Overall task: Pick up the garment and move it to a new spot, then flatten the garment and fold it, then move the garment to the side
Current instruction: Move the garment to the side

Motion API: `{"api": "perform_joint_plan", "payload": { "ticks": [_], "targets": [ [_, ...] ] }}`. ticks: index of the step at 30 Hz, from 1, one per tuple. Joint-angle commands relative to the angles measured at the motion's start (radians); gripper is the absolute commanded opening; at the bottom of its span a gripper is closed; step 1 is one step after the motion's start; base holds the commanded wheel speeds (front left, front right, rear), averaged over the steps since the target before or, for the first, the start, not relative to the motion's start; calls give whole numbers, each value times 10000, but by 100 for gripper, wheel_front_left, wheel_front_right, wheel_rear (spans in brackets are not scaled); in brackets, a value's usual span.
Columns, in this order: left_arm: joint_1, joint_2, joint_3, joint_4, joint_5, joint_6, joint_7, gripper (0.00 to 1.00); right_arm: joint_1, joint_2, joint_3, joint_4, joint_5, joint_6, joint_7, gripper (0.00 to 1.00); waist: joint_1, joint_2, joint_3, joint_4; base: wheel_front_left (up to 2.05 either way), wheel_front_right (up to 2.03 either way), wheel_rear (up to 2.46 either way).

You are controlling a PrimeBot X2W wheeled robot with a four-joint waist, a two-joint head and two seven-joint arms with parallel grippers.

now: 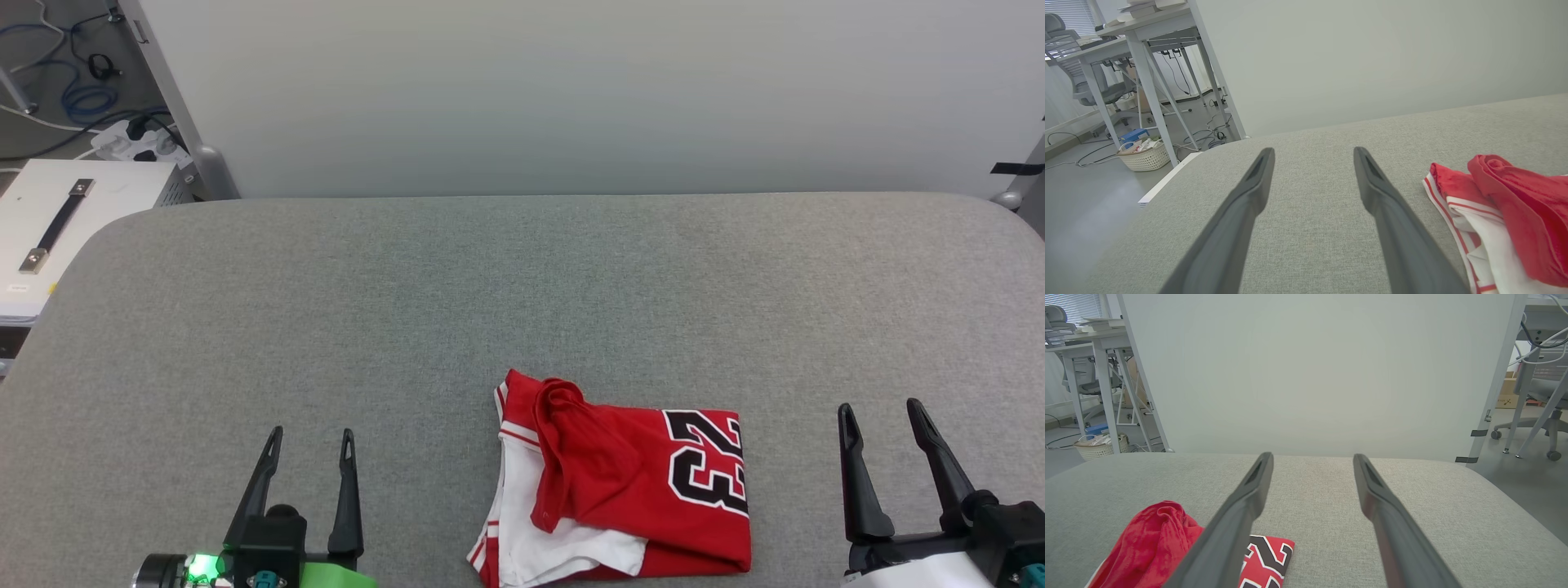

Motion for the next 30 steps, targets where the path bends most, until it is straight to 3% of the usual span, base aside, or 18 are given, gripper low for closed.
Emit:
{"api": "perform_joint_plan", "payload": {
  "ticks": [1,17,25,30],
  "targets": [
    [140,-22,64,-61,-44,-65,-59,100,111,29,33,-51,-30,-7,-57,100,0,0,2,-4,0,0,0],
    [127,-188,203,-34,93,-328,-59,100,-168,-257,298,392,-193,-7,-58,100,0,0,53,100,0,0,0],
    [-53,-254,245,-7,161,-389,-59,100,-1927,-1268,-38,279,316,-7,74,100,0,0,207,247,0,0,0],
    [-187,-310,221,-7,220,-408,-59,100,-3341,-2330,472,343,1182,-7,1654,100,0,0,389,359,0,0,0]
  ]
}}
